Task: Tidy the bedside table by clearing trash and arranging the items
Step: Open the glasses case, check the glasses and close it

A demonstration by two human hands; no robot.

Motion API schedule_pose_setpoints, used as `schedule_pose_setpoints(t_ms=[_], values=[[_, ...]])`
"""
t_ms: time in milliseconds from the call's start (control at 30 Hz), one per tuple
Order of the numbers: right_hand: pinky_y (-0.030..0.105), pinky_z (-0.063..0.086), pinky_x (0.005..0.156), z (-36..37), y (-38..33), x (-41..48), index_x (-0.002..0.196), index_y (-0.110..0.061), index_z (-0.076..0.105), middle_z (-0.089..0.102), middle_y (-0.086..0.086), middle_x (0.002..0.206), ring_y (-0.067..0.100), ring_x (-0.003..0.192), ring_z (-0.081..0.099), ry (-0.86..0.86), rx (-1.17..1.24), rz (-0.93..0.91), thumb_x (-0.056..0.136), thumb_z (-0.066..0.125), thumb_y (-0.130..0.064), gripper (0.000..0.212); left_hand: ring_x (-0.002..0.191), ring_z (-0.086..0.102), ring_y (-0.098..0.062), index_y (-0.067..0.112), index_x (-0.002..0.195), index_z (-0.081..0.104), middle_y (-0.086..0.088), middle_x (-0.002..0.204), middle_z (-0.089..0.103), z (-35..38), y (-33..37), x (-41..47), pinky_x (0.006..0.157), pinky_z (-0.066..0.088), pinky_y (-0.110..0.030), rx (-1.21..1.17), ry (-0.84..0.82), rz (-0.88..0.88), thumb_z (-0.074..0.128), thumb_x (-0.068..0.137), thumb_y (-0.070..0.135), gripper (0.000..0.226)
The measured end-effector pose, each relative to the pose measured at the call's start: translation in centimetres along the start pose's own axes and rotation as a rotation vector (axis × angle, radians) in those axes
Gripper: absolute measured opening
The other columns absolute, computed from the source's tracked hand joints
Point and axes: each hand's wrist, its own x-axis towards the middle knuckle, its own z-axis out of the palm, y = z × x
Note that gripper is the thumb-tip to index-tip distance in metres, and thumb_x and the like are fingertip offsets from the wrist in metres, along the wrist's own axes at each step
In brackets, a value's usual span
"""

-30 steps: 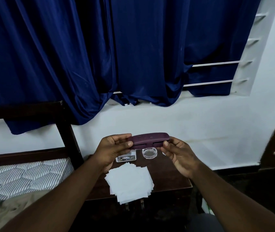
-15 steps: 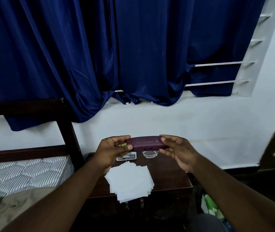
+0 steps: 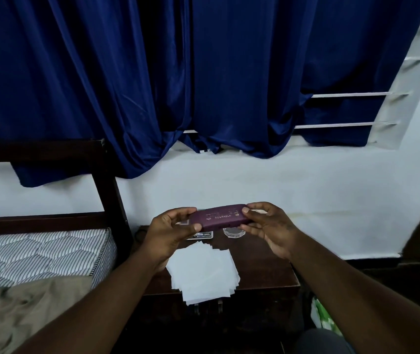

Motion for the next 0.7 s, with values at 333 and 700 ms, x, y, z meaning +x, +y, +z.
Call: schedule_pose_setpoints(t_ms=[333,700], values=[[0.029,0.062,0.067,6.6,4.8,5.1,0.099,-0.004,0.066,0.077,0.017,0.094,0.024,0.079,0.078,-0.029,-0.157,0.090,0.086,0.080,-0.016,0.022,0.087,0.072,-0.016,0.012,0.107,0.070,0.001,0.091,0.079,-5.5,-4.1,-2.5,0.080,0.059,-0.035,-0.003,0.223,0.051,0.079,0.077,-0.011,0.038],[0.040,0.062,0.084,17.1,13.7,11.8,0.102,-0.005,0.067,0.069,0.017,0.101,0.026,0.092,0.067,-0.154,-0.321,0.241,0.092,0.075,-0.013,0.016,0.087,0.068,-0.018,0.010,0.103,0.068,-0.010,0.097,0.073,-13.1,-9.4,-4.1,0.078,0.057,-0.029,-0.007,0.449,-0.002,0.084,0.067,-0.003,0.041]])
